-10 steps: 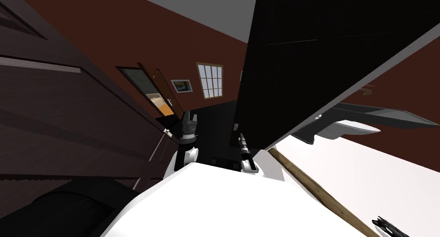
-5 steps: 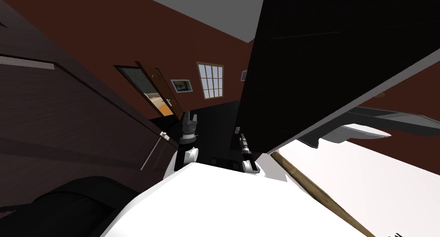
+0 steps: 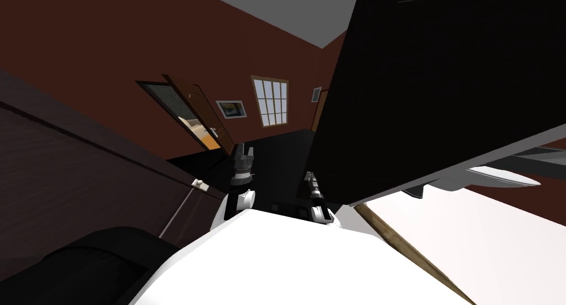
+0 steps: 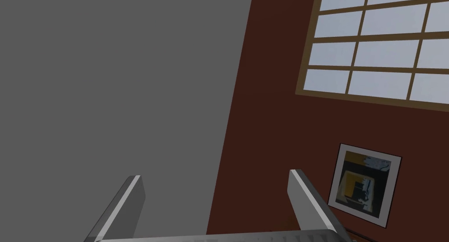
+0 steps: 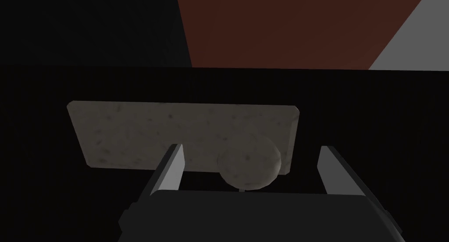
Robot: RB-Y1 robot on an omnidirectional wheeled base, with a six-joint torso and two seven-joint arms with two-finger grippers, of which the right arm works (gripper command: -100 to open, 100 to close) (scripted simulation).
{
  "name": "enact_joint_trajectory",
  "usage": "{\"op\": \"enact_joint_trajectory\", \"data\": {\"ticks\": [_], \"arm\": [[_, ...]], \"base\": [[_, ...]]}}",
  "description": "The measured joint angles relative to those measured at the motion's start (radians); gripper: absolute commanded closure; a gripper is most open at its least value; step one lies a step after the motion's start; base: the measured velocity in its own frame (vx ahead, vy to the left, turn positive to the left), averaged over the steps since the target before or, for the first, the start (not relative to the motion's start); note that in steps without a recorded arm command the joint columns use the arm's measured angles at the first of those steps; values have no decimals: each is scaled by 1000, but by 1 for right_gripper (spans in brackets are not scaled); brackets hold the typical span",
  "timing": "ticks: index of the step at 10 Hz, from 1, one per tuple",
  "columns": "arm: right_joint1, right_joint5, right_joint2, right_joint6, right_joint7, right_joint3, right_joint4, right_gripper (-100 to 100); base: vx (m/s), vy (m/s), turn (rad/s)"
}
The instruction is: Push the door open
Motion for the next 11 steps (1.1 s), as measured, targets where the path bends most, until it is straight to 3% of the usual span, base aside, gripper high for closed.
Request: {"op": "enact_joint_trajectory", "data": {"ticks": [6,11], "arm": [[1,0,-1,5,1,1,3,100],[-9,-20,-7,16,10,-42,16,100]], "base": [[-1,3,-3],[185,93,-66]]}}
